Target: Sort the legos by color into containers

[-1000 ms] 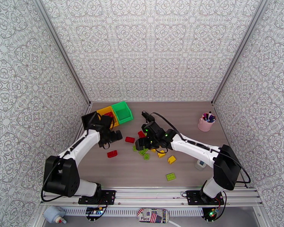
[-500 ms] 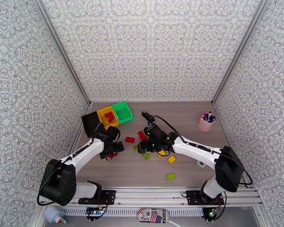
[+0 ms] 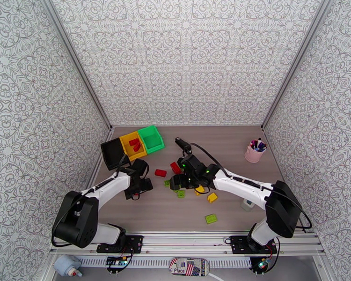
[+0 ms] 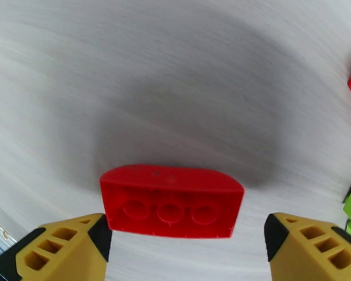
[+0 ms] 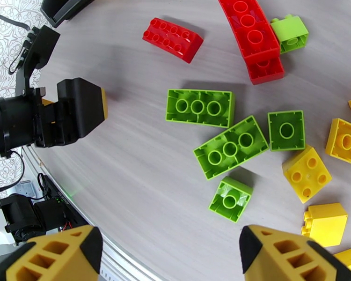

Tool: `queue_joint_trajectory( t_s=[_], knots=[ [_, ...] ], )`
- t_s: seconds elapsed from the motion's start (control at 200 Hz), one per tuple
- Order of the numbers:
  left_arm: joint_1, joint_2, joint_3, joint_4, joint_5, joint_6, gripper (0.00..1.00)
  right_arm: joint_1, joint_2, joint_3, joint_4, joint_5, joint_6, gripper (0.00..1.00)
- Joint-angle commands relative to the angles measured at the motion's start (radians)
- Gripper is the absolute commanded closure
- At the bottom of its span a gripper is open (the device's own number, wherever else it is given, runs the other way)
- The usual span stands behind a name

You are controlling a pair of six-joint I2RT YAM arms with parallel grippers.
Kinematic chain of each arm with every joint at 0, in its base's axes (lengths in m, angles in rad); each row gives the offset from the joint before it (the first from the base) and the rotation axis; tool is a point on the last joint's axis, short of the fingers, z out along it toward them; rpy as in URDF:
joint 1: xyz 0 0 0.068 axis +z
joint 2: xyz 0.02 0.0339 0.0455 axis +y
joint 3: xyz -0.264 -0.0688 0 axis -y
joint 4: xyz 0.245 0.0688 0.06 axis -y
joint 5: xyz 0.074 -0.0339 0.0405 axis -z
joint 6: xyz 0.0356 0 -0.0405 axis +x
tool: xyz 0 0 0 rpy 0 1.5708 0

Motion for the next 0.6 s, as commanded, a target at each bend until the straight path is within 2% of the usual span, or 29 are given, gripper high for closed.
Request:
queue_joint_trajectory(
  t_s=[0.0,0.25,0.59],
  knots=[
    [0.010,0.017,-0.011,0.027,0.015,0.015,0.13,0.010,-0.002,-0.008,0.018,-0.009,0.011,0.19],
    [0.011,0.061,-0.011,0.041,0.003,0.028,0.21,0.010,0.011,0.003,0.020,-0.016,0.011,0.21],
    [0.018,0.095,-0.001,0.066,0.004,0.032,0.23,0.011,0.015,0.018,0.021,-0.019,0.011,0.21]
  ],
)
